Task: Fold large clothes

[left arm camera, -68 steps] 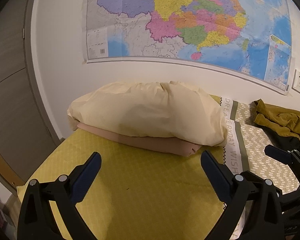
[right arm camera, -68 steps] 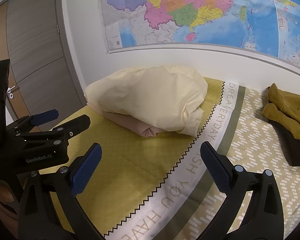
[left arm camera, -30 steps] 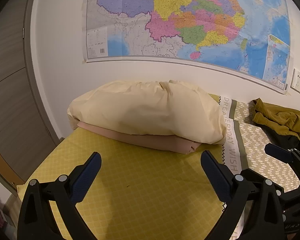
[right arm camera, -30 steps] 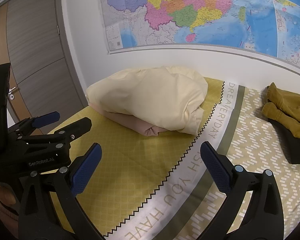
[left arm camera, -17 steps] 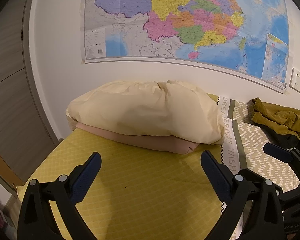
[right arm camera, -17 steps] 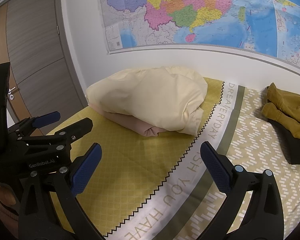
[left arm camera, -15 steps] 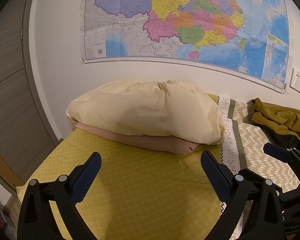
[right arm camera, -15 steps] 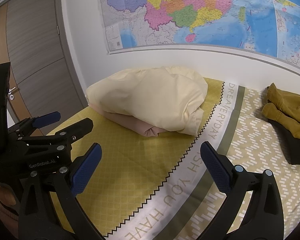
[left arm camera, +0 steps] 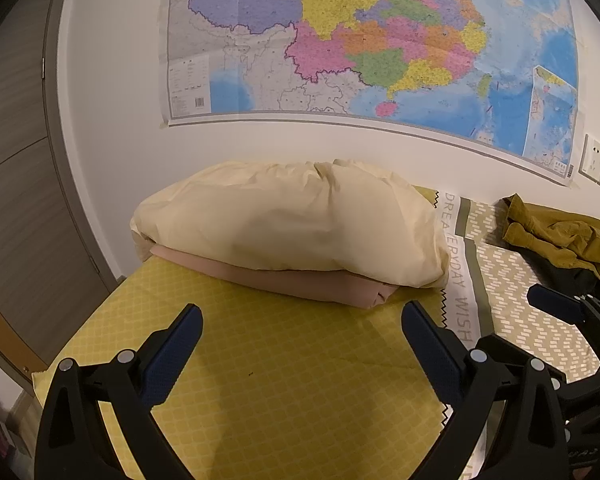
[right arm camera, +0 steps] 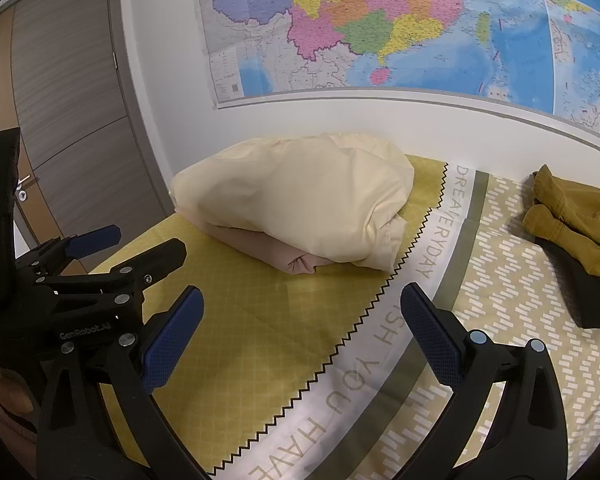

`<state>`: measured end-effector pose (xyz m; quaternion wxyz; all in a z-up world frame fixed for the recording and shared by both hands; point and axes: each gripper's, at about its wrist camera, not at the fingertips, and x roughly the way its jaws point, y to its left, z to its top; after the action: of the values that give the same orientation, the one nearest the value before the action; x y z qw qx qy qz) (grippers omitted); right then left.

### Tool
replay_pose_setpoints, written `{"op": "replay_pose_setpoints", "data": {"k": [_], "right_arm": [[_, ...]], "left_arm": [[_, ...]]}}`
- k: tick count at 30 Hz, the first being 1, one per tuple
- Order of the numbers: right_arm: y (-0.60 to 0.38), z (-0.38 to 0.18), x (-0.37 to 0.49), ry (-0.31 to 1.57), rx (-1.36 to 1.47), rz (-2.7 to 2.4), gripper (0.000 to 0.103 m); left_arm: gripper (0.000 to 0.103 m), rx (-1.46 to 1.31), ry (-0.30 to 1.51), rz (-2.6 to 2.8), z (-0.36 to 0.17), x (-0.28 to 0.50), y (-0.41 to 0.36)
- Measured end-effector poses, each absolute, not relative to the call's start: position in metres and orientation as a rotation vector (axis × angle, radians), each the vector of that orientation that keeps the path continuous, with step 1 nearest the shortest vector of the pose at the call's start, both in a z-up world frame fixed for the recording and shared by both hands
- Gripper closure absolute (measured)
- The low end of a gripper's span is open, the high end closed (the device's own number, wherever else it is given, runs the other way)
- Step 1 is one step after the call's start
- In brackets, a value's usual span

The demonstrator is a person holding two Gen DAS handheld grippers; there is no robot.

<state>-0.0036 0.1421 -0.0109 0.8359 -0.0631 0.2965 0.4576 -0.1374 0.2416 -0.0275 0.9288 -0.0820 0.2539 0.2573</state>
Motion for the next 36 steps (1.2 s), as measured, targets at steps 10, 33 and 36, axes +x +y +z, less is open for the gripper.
{"op": "replay_pose_setpoints", "data": {"k": [10,33,36], "right_arm": [[0.1414,-0.0106,-0.0040,0.629,-0.129,0.966,0.006],[0.1440,-0.0132,-0.0047,0.641,-0.131,0.961,0.006],[0.1450,-0.0136,-0.0037,0.644,-0.127,0.960,0.006]], "left_arm": [[0.007,-0.170,0.522,0.525,-0.0285,-0.1370,0.2426],[0.007,-0.173,0.511,0.527,-0.0314,-0.1370,0.2466],[0.007,-0.160,0.497,0.526,-0.0314,-0.1386,0.2441]]}}
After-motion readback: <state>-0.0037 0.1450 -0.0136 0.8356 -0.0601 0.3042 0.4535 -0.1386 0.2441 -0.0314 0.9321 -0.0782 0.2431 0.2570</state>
